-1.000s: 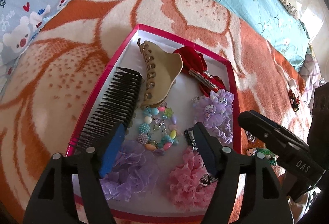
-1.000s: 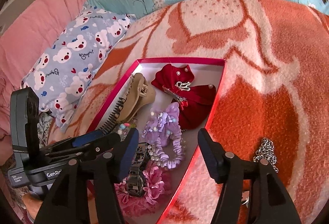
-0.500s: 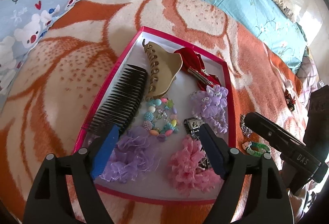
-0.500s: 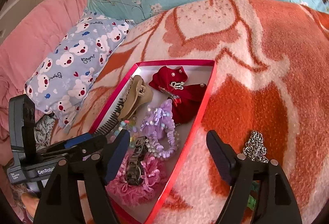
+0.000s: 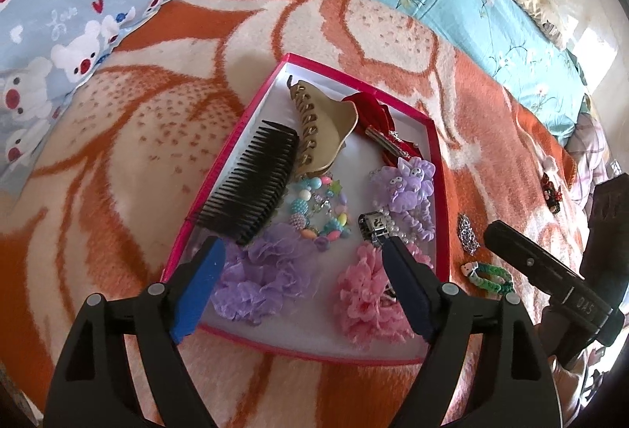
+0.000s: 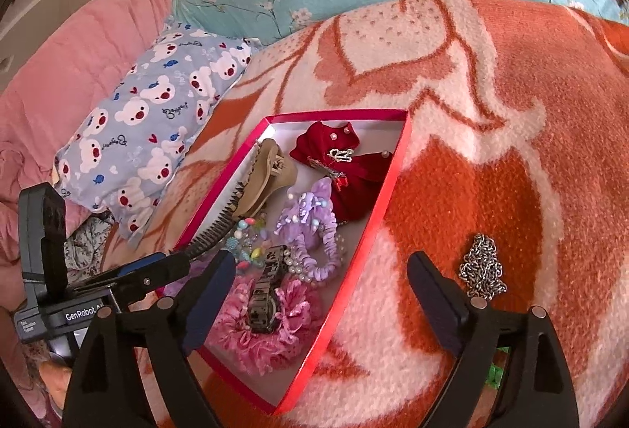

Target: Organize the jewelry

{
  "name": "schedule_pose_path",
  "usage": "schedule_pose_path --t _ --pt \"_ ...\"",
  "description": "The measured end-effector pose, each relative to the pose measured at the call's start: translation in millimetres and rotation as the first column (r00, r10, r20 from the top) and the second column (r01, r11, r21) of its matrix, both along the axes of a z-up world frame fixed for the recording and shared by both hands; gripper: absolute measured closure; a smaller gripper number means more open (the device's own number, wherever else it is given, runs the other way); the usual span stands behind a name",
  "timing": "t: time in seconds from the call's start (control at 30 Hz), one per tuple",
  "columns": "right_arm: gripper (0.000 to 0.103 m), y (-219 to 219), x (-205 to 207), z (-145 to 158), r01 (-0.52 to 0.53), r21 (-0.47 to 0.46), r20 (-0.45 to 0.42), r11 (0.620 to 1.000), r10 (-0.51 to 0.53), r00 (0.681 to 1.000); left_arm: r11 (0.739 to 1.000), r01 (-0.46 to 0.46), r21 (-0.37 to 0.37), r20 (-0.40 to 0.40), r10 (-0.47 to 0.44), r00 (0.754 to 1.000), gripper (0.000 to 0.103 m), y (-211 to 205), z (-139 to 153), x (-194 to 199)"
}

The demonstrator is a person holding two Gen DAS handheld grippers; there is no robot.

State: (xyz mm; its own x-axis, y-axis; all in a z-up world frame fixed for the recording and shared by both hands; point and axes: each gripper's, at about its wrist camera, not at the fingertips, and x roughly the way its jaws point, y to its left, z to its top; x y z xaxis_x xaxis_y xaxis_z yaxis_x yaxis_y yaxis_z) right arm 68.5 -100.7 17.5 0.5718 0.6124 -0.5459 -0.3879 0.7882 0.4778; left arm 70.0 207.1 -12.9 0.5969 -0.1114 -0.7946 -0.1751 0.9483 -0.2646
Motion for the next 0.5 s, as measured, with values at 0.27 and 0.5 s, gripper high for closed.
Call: schedule_pose_path --t 0.27,0.5 --pt "0.013 0.3 -20.6 9.9 -0.036 0.015 0.031 0.999 0.036 0.999 0.998 -0.016 0.065 0.013 0.015 1.0 0.019 0.5 11.0 -19.9" --pt "0.007 2.6 -40.3 20.7 -0.067 -0.022 0.083 0.998 0.068 0.994 0.989 -0.009 0.149 -0.007 0.011 1.0 0.014 -5.0 14.3 -33.6"
